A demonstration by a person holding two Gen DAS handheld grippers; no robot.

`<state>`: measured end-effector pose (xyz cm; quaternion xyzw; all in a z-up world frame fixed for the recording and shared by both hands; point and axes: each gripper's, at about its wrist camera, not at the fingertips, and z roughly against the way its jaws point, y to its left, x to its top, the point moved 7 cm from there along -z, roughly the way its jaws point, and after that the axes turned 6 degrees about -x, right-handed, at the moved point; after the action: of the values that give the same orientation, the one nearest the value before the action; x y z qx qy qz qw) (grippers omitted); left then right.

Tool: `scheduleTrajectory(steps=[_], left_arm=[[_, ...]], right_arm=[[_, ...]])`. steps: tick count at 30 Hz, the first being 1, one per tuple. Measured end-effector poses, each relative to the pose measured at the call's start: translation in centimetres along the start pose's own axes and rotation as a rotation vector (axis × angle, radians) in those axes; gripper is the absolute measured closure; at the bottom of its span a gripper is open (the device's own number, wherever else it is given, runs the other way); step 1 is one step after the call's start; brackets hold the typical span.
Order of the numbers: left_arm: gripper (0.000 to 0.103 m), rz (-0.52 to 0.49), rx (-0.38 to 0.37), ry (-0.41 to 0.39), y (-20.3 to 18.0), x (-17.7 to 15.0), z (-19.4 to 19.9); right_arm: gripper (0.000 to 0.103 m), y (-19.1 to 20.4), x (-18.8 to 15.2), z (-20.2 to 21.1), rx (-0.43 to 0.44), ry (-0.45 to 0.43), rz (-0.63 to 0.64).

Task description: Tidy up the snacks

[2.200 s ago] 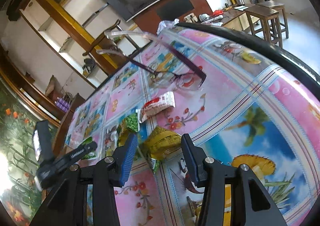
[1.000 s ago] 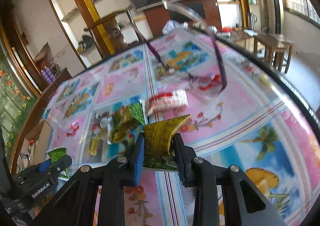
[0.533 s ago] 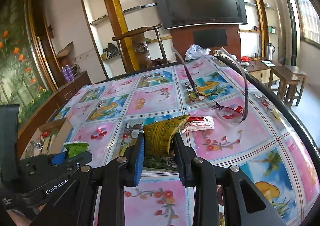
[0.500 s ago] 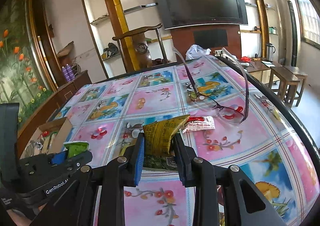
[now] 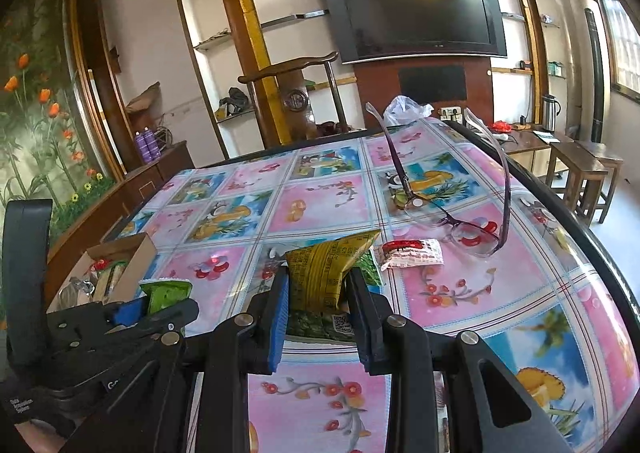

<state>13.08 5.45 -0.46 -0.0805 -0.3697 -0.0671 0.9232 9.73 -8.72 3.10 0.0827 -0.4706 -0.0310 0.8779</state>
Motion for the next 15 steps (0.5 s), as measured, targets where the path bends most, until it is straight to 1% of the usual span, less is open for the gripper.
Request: scheduleTrajectory(steps=[6, 15], left_arm=[[0.069, -0.006, 0.010, -0.021, 0.0, 0.3, 0.4], [0.068, -0.041, 0.067, -0.109, -0.2, 1.1, 2.1]], right_arm=[[0.073, 0.2, 0.0, 0.1, 0.001, -0.005, 0.007], [0.073, 0.6, -0.1, 0.0, -0.006, -0.005, 0.027]])
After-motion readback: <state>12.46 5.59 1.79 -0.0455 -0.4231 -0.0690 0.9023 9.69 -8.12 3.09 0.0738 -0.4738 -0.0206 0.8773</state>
